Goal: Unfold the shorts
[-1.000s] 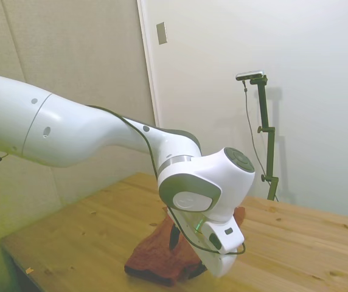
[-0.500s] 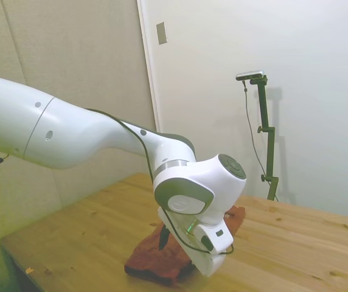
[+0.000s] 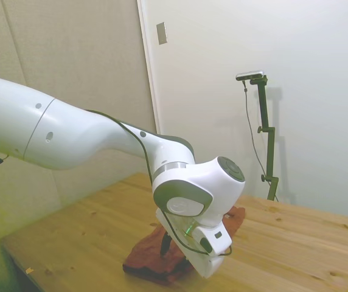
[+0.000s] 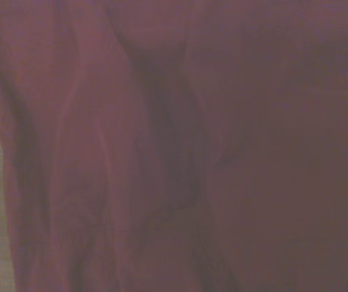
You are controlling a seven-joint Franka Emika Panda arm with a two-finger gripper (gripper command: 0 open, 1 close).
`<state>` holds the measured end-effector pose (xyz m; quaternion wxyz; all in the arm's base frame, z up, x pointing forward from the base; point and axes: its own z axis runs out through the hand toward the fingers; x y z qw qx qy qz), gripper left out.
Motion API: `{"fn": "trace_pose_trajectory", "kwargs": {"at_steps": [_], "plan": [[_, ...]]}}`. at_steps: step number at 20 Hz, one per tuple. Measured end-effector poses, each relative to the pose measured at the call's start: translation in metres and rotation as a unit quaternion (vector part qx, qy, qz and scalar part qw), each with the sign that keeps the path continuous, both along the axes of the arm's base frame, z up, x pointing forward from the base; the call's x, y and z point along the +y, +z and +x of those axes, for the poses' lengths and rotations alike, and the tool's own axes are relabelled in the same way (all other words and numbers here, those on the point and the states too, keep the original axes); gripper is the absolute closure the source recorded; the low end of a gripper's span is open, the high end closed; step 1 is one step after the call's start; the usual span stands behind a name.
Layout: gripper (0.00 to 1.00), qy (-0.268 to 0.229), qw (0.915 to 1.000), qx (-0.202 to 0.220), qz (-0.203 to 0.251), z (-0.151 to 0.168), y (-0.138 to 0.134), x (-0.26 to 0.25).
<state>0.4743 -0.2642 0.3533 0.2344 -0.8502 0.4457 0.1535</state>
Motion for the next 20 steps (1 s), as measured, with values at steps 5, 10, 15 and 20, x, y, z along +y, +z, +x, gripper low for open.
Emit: {"fn": "trace_pose_trajectory", "kwargs": {"at_steps": [5, 10, 15, 20], "plan": [[1.00, 0.005, 1.0000, -0.004, 0.000, 0.000, 0.002, 0.001], [1.00, 0.022, 0.9996, -0.019, 0.004, -0.002, 0.016, 0.006], [1.00, 0.053, 0.9972, -0.052, -0.004, -0.007, 0.055, 0.033], [1.00, 0.103, 0.9914, -0.068, -0.043, 0.004, 0.092, 0.083]]}}
